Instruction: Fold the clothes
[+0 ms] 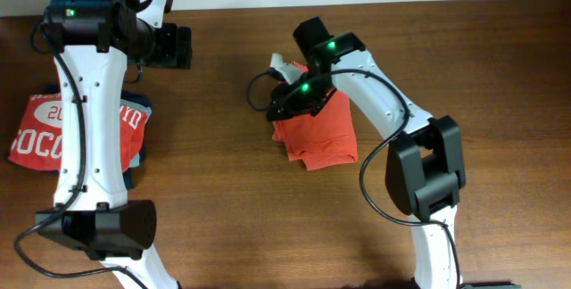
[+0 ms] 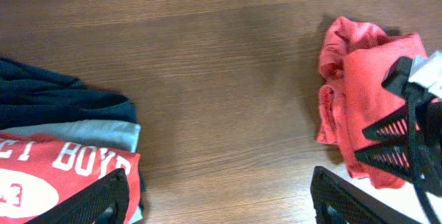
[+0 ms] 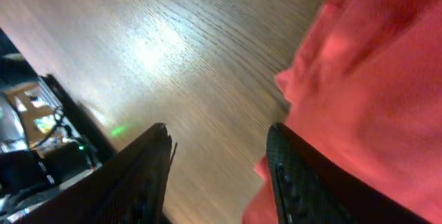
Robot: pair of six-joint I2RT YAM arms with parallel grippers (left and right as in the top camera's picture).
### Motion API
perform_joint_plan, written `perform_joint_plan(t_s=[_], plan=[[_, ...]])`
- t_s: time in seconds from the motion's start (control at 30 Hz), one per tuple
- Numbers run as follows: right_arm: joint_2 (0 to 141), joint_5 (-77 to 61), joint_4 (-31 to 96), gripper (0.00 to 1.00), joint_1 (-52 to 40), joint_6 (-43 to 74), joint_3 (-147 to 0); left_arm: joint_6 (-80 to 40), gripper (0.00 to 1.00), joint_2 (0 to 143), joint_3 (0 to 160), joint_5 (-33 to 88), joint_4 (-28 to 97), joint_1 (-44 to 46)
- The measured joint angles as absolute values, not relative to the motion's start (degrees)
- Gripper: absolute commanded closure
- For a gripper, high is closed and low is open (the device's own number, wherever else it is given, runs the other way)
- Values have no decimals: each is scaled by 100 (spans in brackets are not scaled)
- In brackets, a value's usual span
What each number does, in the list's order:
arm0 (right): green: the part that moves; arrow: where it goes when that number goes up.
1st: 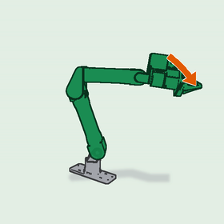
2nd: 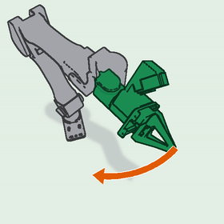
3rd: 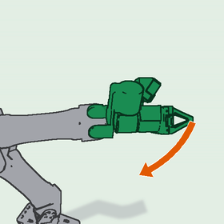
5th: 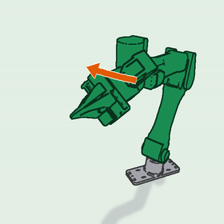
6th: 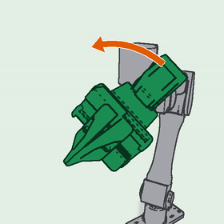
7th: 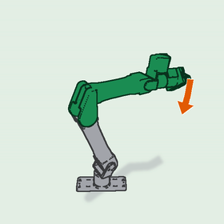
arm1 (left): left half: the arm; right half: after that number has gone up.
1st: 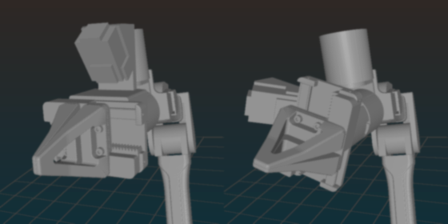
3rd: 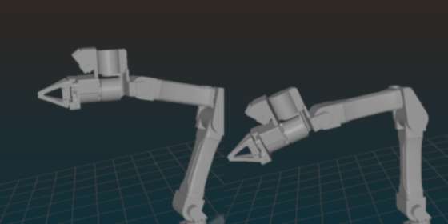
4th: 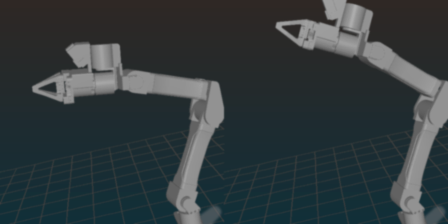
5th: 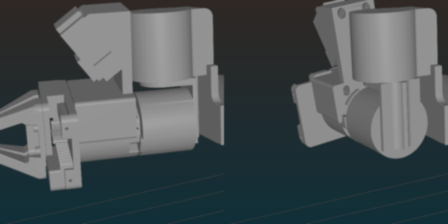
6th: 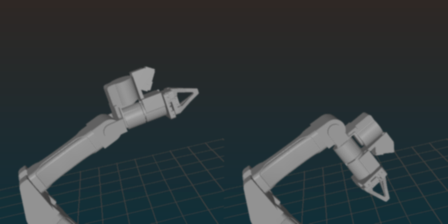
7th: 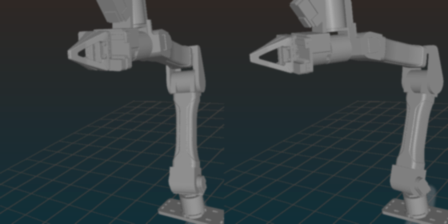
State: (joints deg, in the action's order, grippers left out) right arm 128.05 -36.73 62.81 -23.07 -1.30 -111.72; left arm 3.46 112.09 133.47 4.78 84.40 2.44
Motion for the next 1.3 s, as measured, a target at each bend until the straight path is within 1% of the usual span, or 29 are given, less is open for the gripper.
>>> perform_joint_plan(t_s=[0.03, 0.1, 0.13, 0.2, 0.3, 0.33, 0.43, 0.5, 0.6, 0.73, 0.8, 0.9, 0.97, 1.0, 1.07, 1.1, 1.3], plan=[[12781, -3675, 6289, 53, -2235, -97, -11172, 373, 17, 11209, 13347, 565, 8438, 244], [12715, -3627, 6383, 53, -1977, 119, -11172, 528, 24, 11209, 13347, 847, 8409, 244], [12682, -3590, 6460, 57, -1824, 211, -11174, 613, 29, 11209, 13347, 991, 8383, 248], [12613, -3529, 6698, 59, -1409, 425, -11183, 845, 39, 11212, 13347, 1302, 8309, 298], [12569, -3428, 7170, 60, -854, 604, -11192, 1151, 56, 11288, 13351, 1588, 8178, 532], [12562, -3389, 7310, 60, -718, 611, -11192, 1243, 62, 11356, 13353, 1664, 8101, 668], [12556, -3319, 7502, 60, -582, 598, -11131, 1406, 75, 11725, 13375, 1817, 7824, 1092], [12547, -3306, 7435, 60, -655, 593, -10984, 1481, 78, 12073, 13375, 1887, 7609, 1341], [12510, -3363, 7050, 66, -821, 589, -10584, 1531, 79, 12623, 13373, 1953, 7352, 1605], [12490, -3575, 6195, 75, -1076, 768, -9695, 1546, 79, 13281, 13373, 2043, 7199, 1765], [12490, -3785, 5651, 83, -1155, 854, -9218, 1568, 79, 13561, 13371, 2115, 7190, 1806], [12464, -4241, 4851, 85, -1190, 1033, -8573, 1614, 80, 13928, 13371, 2198, 7179, 1861], [12392, -4438, 4593, 84, -1162, 1138, -8283, 1634, 85, 14127, 13371, 2215, 7181, 1887], [12355, -4499, 4536, 80, -1151, 1184, -8178, 1645, 87, 14245, 13371, 2226, 7192, 1896], [12315, -4582, 4510, 72, -1146, 1188, -8055, 1675, 87, 14435, 13371, 2235, 7225, 1911], [12315, -4637, 4512, 71, -1146, 1151, -8038, 1678, 87, 14508, 13371, 2235, 7255, 1916], [12223, -4768, 4687, 69, -1076, 784, -8071, 1678, 86, 14604, 13408, 2239, 7481, 1898]])
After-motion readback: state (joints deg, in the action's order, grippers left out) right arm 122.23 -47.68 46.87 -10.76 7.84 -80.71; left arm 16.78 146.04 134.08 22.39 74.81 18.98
